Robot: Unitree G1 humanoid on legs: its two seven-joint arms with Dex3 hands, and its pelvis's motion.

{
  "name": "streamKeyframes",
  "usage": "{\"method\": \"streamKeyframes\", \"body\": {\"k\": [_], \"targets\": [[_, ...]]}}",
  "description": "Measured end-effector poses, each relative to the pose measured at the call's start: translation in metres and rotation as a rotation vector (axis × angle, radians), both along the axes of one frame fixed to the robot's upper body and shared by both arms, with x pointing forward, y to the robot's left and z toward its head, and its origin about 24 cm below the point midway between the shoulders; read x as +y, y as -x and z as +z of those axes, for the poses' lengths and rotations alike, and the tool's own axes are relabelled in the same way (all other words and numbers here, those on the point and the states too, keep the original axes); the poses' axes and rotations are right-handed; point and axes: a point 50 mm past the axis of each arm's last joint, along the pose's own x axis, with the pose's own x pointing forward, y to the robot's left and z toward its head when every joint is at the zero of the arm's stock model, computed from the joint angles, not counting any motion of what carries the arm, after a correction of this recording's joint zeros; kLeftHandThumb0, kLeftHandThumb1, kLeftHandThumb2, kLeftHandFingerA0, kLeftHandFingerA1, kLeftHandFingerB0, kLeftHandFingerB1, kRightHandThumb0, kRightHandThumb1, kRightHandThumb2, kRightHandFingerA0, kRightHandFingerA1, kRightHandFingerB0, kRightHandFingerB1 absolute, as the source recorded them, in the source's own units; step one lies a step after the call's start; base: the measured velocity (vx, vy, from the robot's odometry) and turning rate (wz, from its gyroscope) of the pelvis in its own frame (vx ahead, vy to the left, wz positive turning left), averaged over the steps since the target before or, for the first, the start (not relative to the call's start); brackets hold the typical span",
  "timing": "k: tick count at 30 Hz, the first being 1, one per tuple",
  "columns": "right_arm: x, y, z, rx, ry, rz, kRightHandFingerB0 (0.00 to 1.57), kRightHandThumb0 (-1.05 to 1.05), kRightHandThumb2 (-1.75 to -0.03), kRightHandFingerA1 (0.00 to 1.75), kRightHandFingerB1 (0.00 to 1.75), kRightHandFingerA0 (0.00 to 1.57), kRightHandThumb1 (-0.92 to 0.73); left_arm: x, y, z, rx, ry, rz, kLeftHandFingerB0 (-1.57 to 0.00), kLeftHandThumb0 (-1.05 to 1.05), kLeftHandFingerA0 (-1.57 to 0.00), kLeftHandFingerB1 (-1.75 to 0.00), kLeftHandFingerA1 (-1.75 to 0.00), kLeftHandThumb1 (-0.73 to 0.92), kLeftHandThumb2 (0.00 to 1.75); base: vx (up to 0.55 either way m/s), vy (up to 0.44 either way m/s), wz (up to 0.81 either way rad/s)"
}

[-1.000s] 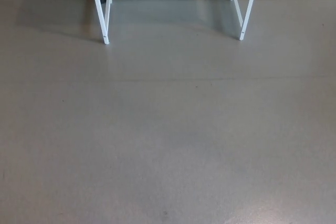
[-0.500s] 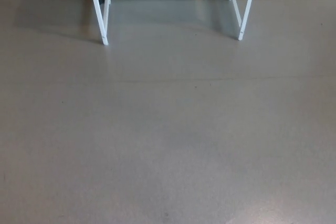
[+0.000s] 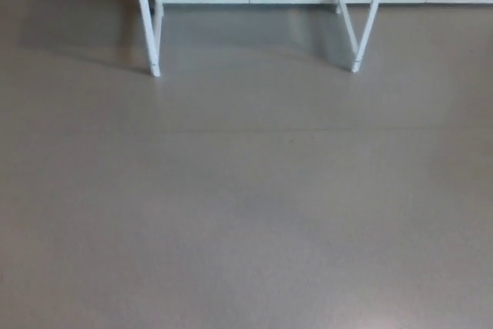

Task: The robot walks towards a desk on which a file tray is kept in the middle and a stapler is kept to its right. The robot lifts the stapler using its right hand and places it on the file tray.

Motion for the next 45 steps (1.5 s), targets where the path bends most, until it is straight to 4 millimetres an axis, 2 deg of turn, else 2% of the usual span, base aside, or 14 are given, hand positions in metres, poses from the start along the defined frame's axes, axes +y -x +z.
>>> {"method": "streamKeyframes", "body": {"k": [4,5,6,14,15,16,22,26,27,30,34,38,39,45], "targets": [[0.000,0.003,-0.001,0.007,-0.002,-0.002,0.00,-1.05,-1.16,0.13,0.04,0.00,-0.81,0.002,-0.002,0.002,-0.003,-0.015,-0.004,-0.30,-0.78,-0.29,-0.72,-0.79,0.71,0.76,0.22,0.104,0.00],[0.000,0.003,-0.001,0.009,-0.002,-0.002,0.00,-1.05,-1.16,0.13,0.04,0.00,-0.81,0.002,-0.002,0.002,-0.001,-0.018,-0.007,-0.19,-0.38,-0.20,-0.61,-0.64,0.48,1.11,0.22,0.047,0.10],[0.000,0.004,-0.001,0.010,-0.002,-0.002,0.00,-1.05,-1.16,0.13,0.04,0.00,-0.81,0.002,-0.002,0.002,0.000,-0.018,-0.008,-0.28,-0.78,-0.27,-0.72,-0.79,0.69,0.74,0.25,0.016,0.13],[0.003,0.004,-0.003,0.011,-0.013,-0.002,0.00,-1.05,-1.16,0.13,0.04,0.00,-0.81,0.002,0.000,0.002,0.006,-0.018,-0.005,-0.27,-0.79,-0.24,-0.78,-0.88,0.70,0.76,0.35,-0.083,0.17],[0.000,0.000,0.000,-0.002,-0.003,0.004,0.00,-1.05,-1.16,0.13,0.04,0.00,-0.81,0.000,-0.002,0.000,0.001,-0.010,-0.009,-0.33,-0.83,-0.30,-0.73,-0.76,0.53,1.09,0.45,-0.092,0.50],[-0.002,-0.001,0.002,-0.005,0.005,0.003,0.00,-1.05,-1.16,0.13,0.04,0.00,-0.81,0.000,-0.006,0.001,-0.013,-0.009,-0.015,-0.29,-0.79,-0.26,-0.76,-0.82,0.69,0.77,0.45,-0.095,0.31],[-0.003,-0.006,0.004,-0.018,0.009,0.008,0.00,-1.05,-1.16,0.13,0.04,0.00,-0.81,-0.001,-0.001,0.000,-0.003,-0.008,-0.014,-0.32,-0.79,-0.31,-0.71,-0.74,0.53,1.07,0.36,-0.039,-0.01],[-0.004,-0.004,0.004,-0.013,0.008,0.006,0.00,-1.05,-1.16,0.13,0.04,0.00,-0.81,-0.001,0.000,-0.001,0.000,-0.007,-0.010,-0.26,-0.79,-0.26,-0.71,-0.78,0.69,0.78,0.41,0.116,-0.29],[-0.004,-0.004,0.004,-0.011,0.008,0.004,0.00,-1.05,-1.16,0.13,0.04,0.00,-0.81,-0.001,-0.001,-0.001,-0.002,-0.007,-0.010,-0.20,-0.38,-0.23,-0.63,-0.66,0.46,1.10,0.54,0.198,0.03],[-0.002,-0.008,0.004,-0.022,0.003,0.009,0.00,-1.05,-1.16,0.13,0.04,0.00,-0.81,-0.002,-0.005,-0.001,-0.020,-0.003,-0.015,-0.30,-0.74,-0.28,-0.71,-0.78,0.71,0.72,0.47,0.341,-0.19],[-0.002,-0.007,0.003,-0.019,0.002,0.008,0.00,-1.05,-1.16,0.13,0.04,0.00,-0.81,0.000,-0.010,0.002,-0.043,-0.010,-0.009,-0.35,-0.84,-0.33,-0.74,-0.77,0.50,1.07,0.40,0.140,-0.10],[-0.003,-0.003,0.003,-0.009,0.002,0.003,0.00,-1.05,-1.16,0.13,0.04,0.00,-0.81,0.001,-0.010,0.003,-0.044,-0.009,-0.002,-0.30,-0.79,-0.28,-0.76,-0.84,0.66,0.75,0.39,0.009,0.09],[-0.003,-0.003,0.003,-0.008,0.002,0.003,0.00,-1.05,-1.16,0.13,0.04,0.00,-0.81,0.001,-0.008,0.003,-0.043,-0.009,0.001,-0.36,-0.88,-0.32,-0.76,-0.78,0.51,1.09,0.39,-0.068,0.24],[-0.002,-0.007,0.003,-0.022,-0.002,0.006,0.00,-1.05,-1.16,0.13,0.04,0.00,-0.81,-0.002,-0.009,0.000,-0.047,0.004,0.011,-0.30,-0.81,-0.30,-0.77,-0.85,0.66,0.75,0.50,-0.169,0.29]]}}
